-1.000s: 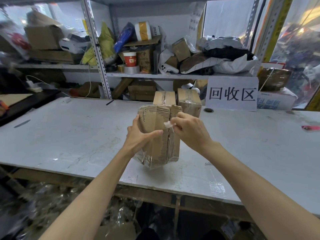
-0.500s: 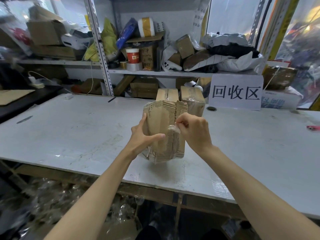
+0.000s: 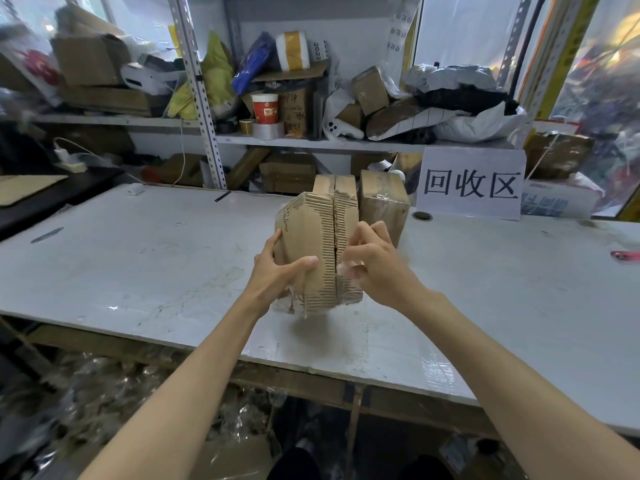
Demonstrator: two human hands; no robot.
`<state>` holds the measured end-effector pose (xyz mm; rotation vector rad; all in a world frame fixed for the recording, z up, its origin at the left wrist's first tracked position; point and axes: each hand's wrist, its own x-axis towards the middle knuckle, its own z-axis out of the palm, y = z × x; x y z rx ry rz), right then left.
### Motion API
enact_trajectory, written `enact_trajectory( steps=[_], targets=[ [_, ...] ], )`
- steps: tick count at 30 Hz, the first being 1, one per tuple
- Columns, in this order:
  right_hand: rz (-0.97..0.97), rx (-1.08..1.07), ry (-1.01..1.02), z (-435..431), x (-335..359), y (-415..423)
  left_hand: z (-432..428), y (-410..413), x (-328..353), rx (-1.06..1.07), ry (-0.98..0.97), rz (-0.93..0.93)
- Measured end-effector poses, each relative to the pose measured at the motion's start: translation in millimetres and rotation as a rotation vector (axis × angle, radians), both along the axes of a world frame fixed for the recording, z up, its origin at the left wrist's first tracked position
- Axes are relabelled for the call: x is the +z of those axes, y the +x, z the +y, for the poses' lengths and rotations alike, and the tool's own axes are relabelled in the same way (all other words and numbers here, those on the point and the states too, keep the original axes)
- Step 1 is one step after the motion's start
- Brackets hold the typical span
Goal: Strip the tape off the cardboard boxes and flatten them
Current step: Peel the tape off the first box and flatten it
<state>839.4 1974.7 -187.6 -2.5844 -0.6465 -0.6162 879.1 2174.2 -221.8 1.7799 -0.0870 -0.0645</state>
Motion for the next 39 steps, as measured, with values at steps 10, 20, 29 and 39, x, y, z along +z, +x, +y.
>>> enact_trajectory(
  steps=[10,20,29,39],
  targets=[
    [-0.124,-0.127,0.250,5,-8,7,5,-1,-5,-0.084,0.104,-0.007],
    [-0.035,-0.083,0.202,3,-11,13,4,3,-4,-0.054,0.096,0.035],
    [0.093,0.047,0.150,-5,-9,4,1,4,-6,-0.020,0.016,0.027],
    [0.100,-0.010,0.283,-3,-16,2,7,2,-8,-0.057,-0.018,0.045]
  ],
)
